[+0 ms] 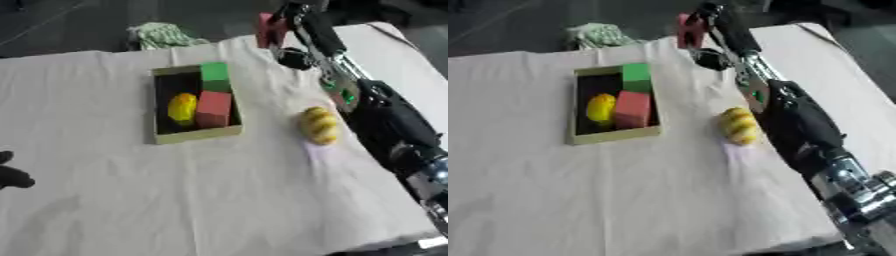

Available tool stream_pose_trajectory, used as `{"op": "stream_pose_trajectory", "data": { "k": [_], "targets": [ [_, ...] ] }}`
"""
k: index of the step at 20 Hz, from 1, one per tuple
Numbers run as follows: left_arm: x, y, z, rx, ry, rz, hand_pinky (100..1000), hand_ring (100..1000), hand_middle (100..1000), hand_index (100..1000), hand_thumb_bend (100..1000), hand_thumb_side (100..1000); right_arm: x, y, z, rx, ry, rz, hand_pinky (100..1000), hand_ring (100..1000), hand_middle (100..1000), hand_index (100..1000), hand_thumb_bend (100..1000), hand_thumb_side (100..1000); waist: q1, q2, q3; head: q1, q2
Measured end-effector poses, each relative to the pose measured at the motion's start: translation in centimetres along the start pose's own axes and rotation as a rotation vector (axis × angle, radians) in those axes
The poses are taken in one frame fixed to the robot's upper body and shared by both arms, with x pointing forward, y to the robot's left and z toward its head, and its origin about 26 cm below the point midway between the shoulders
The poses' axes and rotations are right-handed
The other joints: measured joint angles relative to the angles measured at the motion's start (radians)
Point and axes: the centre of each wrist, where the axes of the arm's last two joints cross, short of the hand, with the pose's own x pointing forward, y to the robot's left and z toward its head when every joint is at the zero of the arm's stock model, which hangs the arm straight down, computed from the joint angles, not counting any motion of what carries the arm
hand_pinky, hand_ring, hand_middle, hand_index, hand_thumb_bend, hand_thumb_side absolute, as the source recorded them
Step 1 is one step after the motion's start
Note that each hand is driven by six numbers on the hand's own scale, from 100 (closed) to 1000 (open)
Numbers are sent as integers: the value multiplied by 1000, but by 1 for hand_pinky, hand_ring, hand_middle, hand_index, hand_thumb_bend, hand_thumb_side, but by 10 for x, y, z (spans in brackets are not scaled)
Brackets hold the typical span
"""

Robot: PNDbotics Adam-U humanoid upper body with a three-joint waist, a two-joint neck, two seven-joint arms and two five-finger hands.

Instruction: Pick up objects on the table and place them in the box.

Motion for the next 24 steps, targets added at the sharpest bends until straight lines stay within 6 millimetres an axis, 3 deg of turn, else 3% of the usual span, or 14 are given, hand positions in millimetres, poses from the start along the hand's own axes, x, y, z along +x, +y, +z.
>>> {"op": "stream_pose_trajectory", "data": {
  "k": [5, 11, 23, 24],
  "targets": [
    [0, -1, 0, 2, -2, 7, 817, 642, 587, 831, 100, 649, 36, 8, -20, 46, -148, -69, 506, 530, 181, 305, 100, 100, -3, -1, 13, -10, 0],
    [0, -1, 0, 1, -3, 10, 817, 642, 587, 831, 100, 649, 63, 28, -29, 139, -216, -129, 516, 542, 186, 311, 100, 100, -4, -2, 24, -16, -2],
    [0, -1, -1, -7, -6, 18, 816, 642, 586, 831, 100, 645, 78, 59, -27, 287, -260, -93, 559, 586, 229, 365, 100, 100, 2, -6, 39, -24, -3],
    [0, -1, -1, -7, -5, 18, 816, 642, 586, 831, 100, 649, 78, 59, -26, 293, -261, -86, 624, 644, 337, 481, 100, 100, 2, -6, 39, -25, -3]
  ]
}}
